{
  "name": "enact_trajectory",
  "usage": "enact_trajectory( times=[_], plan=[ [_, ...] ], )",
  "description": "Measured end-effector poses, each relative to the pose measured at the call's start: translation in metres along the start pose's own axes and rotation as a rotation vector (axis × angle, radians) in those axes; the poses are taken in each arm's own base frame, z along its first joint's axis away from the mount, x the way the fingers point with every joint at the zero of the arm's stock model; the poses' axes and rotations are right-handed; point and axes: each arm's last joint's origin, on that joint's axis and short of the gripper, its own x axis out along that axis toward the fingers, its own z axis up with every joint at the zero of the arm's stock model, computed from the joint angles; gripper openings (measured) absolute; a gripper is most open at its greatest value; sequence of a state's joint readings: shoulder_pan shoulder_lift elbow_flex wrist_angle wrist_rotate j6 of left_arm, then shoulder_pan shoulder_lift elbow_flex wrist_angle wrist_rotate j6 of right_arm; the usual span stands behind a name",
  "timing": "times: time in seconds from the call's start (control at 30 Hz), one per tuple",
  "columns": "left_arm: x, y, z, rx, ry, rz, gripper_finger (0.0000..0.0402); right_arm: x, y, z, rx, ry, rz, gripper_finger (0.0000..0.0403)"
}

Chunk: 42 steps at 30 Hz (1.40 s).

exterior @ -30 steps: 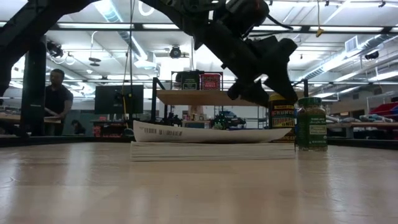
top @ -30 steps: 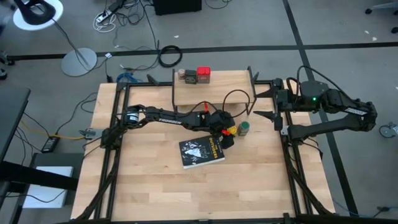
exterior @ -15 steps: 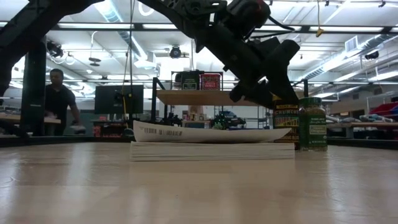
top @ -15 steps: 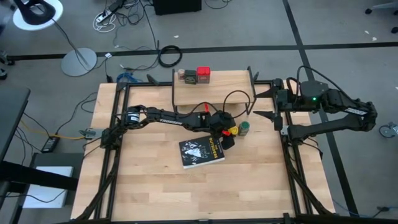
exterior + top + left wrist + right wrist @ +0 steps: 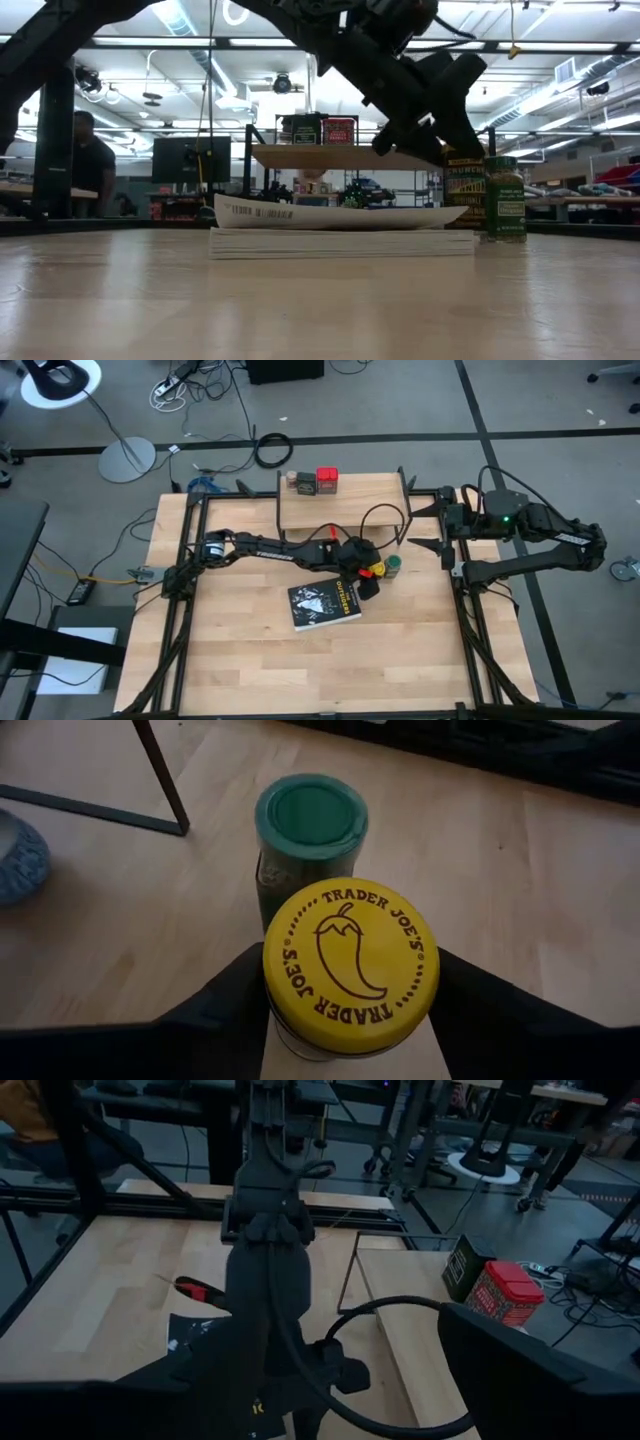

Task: Shelf spices
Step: Put the yellow seasoning bottle on the shelf

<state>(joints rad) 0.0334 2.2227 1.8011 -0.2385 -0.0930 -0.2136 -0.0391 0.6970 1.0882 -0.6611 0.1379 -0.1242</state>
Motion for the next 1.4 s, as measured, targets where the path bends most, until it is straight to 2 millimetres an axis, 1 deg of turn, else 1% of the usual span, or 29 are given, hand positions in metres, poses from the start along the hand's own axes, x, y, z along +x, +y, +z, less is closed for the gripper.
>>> enact_trajectory(
  times=[0.17, 0.4, 0.63, 0.7, 0.8, 0.9, 1.1, 1.4],
  plan=[
    [-0.011, -0.008, 0.013, 0.055, 0.025, 0.053, 0.0218, -0.003, 0.000, 0.000, 0.001, -0.009, -0.001, 0.0290],
    [-0.033, -0.018, 0.041, 0.107, 0.011, 0.084, 0.0217, -0.006, -0.001, 0.000, -0.002, -0.020, -0.003, 0.0290],
    [-0.068, -0.024, 0.078, 0.197, -0.022, 0.133, 0.0217, -0.011, -0.002, 0.000, -0.014, -0.037, -0.004, 0.0290],
    [-0.079, -0.020, 0.088, 0.220, -0.036, 0.165, 0.0217, -0.014, -0.002, 0.000, -0.033, -0.048, 0.002, 0.0290],
    [-0.092, -0.005, 0.105, 0.219, -0.078, 0.219, 0.0217, -0.018, -0.002, 0.001, -0.044, -0.065, 0.001, 0.0290],
    [-0.096, 0.019, 0.115, 0.190, -0.097, 0.283, 0.0217, -0.022, -0.003, 0.001, -0.046, -0.081, -0.001, 0.0286],
    [-0.096, 0.072, 0.123, 0.116, -0.108, 0.372, 0.0217, -0.028, -0.004, 0.000, -0.044, -0.100, -0.003, 0.0278],
    [-0.101, 0.124, 0.130, 0.029, -0.150, 0.440, 0.0217, -0.029, -0.003, 0.000, -0.051, -0.101, 0.004, 0.0270]
  ],
)
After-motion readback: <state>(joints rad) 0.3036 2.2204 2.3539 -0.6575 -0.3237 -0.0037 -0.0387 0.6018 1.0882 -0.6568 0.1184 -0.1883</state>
